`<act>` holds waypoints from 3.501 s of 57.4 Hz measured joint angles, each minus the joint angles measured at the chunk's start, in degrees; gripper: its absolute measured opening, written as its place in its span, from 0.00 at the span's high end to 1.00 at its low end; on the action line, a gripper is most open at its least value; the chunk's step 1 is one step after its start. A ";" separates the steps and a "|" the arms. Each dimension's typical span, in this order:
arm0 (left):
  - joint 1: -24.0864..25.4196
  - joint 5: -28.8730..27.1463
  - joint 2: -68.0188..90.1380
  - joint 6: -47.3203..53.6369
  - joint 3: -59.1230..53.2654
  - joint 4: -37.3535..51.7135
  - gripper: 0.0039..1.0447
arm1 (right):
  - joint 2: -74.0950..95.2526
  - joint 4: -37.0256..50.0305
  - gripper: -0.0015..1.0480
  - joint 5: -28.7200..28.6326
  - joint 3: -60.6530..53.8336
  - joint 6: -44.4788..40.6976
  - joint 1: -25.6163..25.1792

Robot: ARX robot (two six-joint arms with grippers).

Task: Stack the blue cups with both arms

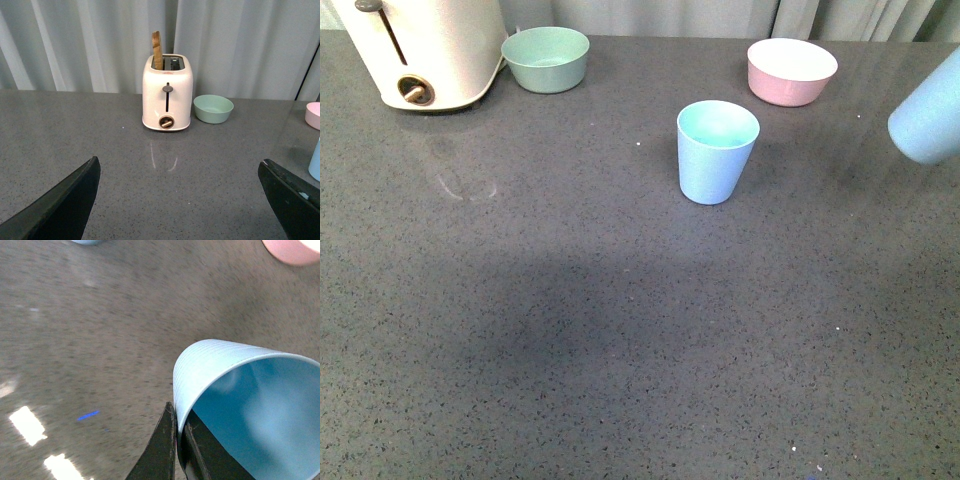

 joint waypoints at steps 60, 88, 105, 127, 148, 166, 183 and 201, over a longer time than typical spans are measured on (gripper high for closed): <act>0.00 0.00 0.00 0.00 0.00 0.00 0.08 | 7.17 5.77 0.98 11.52 7.50 12.15 22.56; 0.00 0.00 0.00 0.00 0.00 0.00 0.08 | 10.69 5.55 0.98 11.74 10.95 12.37 24.59; 0.00 0.00 0.00 0.00 0.00 0.00 0.08 | 10.97 6.45 0.55 11.67 10.95 12.50 24.96; 0.00 0.00 0.00 0.00 0.00 0.00 0.08 | -16.74 19.26 0.09 0.98 -6.05 24.02 17.70; 0.00 0.00 0.00 0.00 0.00 0.00 0.08 | -61.81 19.80 0.09 9.73 -36.57 51.54 13.33; 0.00 0.00 0.00 0.00 0.00 0.00 0.08 | -73.02 41.53 0.67 35.32 -55.28 63.17 13.60; 0.00 0.00 0.00 0.00 0.00 0.00 0.08 | -79.32 42.23 0.98 27.69 -62.25 63.65 5.73; 0.00 0.00 0.00 0.00 0.00 0.00 0.08 | -83.71 41.77 0.98 27.74 -65.88 63.67 5.60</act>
